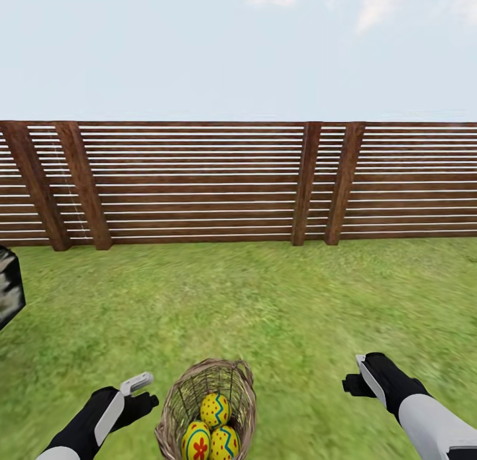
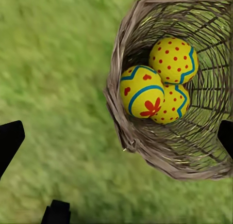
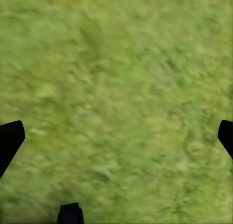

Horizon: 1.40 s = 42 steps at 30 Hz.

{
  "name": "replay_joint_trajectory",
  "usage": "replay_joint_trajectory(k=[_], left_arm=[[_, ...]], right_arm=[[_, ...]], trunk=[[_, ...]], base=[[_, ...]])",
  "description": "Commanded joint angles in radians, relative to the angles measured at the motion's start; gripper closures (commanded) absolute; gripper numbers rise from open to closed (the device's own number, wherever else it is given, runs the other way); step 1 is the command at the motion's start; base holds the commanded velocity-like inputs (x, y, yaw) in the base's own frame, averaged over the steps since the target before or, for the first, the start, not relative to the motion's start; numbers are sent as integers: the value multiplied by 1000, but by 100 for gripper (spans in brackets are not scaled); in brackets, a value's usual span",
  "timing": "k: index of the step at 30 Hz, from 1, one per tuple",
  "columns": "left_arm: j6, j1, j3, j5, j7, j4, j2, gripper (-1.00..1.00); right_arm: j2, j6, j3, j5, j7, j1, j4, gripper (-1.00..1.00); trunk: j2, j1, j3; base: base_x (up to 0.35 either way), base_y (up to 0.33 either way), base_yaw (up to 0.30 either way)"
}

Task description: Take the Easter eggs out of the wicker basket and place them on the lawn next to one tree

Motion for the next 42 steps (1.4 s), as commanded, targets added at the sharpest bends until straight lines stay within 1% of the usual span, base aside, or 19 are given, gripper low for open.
replay_joint_trajectory(k=[1,17,28,34,42], left_arm=[[5,0,1,10,8,-2,0,-100],[4,0,-2,9,11,-1,-2,-100],[4,0,-2,8,13,-1,-2,-100],[-22,0,-1,8,17,0,-2,-100],[-24,0,1,12,17,0,-2,-100]], right_arm=[[-1,5,6,-6,-3,0,-2,-100],[-1,5,6,-6,-3,0,-2,-100],[0,4,6,-6,-3,0,-2,-100],[2,4,7,-5,-3,0,-2,-100],[4,4,7,-5,-3,0,-2,-100]], trunk=[[-1,0,-1],[-1,0,-1],[-78,42,-36],[-120,65,-54],[-176,96,-79]], base=[[118,0,0],[11,0,0],[0,0,0],[0,0,0],[0,0,0]])
